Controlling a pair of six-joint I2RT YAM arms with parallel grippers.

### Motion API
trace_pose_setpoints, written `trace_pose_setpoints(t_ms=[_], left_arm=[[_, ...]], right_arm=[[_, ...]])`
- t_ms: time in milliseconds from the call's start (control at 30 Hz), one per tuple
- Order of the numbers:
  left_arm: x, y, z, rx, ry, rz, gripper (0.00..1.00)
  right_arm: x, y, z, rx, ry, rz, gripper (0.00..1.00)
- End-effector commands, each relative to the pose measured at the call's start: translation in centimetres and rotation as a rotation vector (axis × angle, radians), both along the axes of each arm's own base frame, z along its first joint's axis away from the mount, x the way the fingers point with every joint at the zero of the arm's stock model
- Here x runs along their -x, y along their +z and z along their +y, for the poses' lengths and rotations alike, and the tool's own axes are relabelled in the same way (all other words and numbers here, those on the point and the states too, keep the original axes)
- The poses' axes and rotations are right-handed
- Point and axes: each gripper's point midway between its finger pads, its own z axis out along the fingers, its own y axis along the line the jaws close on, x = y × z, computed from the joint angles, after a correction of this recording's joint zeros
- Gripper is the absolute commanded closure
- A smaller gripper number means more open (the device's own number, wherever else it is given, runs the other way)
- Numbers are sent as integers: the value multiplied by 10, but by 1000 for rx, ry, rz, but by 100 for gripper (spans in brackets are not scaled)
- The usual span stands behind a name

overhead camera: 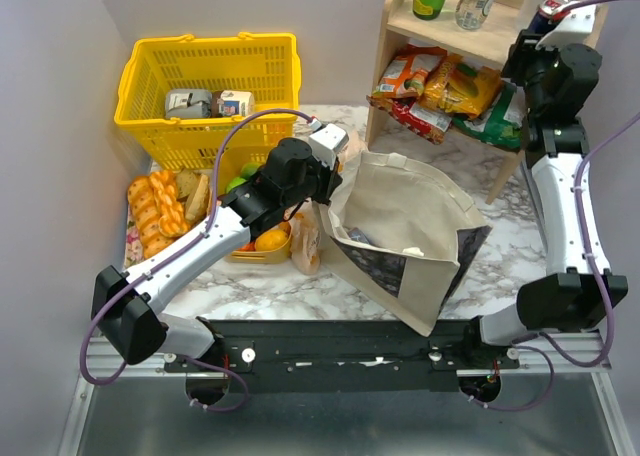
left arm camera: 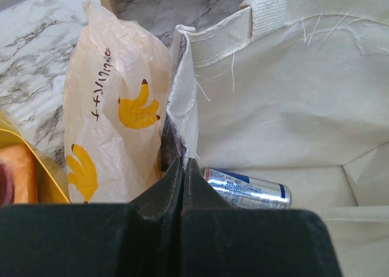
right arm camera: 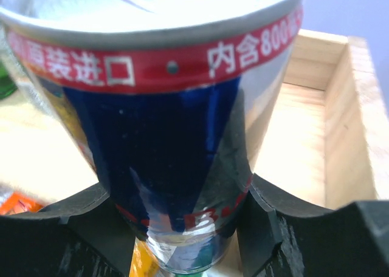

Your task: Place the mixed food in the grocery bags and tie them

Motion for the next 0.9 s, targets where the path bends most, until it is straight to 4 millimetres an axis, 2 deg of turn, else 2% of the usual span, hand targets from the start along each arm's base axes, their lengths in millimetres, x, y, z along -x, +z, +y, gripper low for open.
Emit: trace_pose_setpoints(t_ms=[0, 33, 67, 100, 133, 167, 200, 233, 333, 367, 400, 433, 467, 533, 567, 667, 867], left_arm=[[16, -40, 4, -103, -24, 113, 100], [16, -40, 4, -102, -26, 112, 100], [16, -40, 4, -102, -24, 112, 100], [16, -40, 3, -100, -28, 114, 100], [17, -39, 3, -99, -30, 113, 100], [16, -40, 3, -100, -28, 114, 100], [17, -40, 3, -99, -27, 115, 100], [16, -41, 4, -101, -25, 115, 100], [16, -41, 3, -103, -24, 113, 100], [17, -42, 3, -106, -26, 115, 100], [16, -42, 3, -108, -25, 115, 100], [16, -41, 4, -108, -24, 112, 100], [17, -42, 3, -109, -25, 114, 100], [17, -41, 3, -110, -24, 111, 100], [17, -40, 3, -109, -23, 110, 100], [16, -41, 4, -112, -20, 108, 100], [17, -42, 2, -112, -25, 111, 100]], right_arm=[[39, 28, 57, 255, 91, -164, 99], [48, 27, 90, 284, 152, -183, 99], [62, 32, 101, 306, 180, -200, 99], [68, 23, 114, 299, 222, -184, 99], [74, 3, 143, 293, 323, -154, 99], [90, 0, 153, 260, 374, -151, 99], [98, -10, 165, 244, 419, -136, 99], [108, -33, 188, 235, 513, -98, 99], [128, -79, 223, 190, 686, 47, 99], [138, -108, 238, 182, 754, 149, 99], [139, -132, 249, 163, 795, 235, 99], [146, -151, 258, 160, 841, 304, 99], [166, -183, 271, 166, 928, 433, 99], [184, -224, 281, 192, 989, 589, 99], [202, -248, 281, 207, 1012, 697, 99], [230, -292, 266, 247, 995, 900, 99], [265, -322, 245, 196, 929, 1153, 99]])
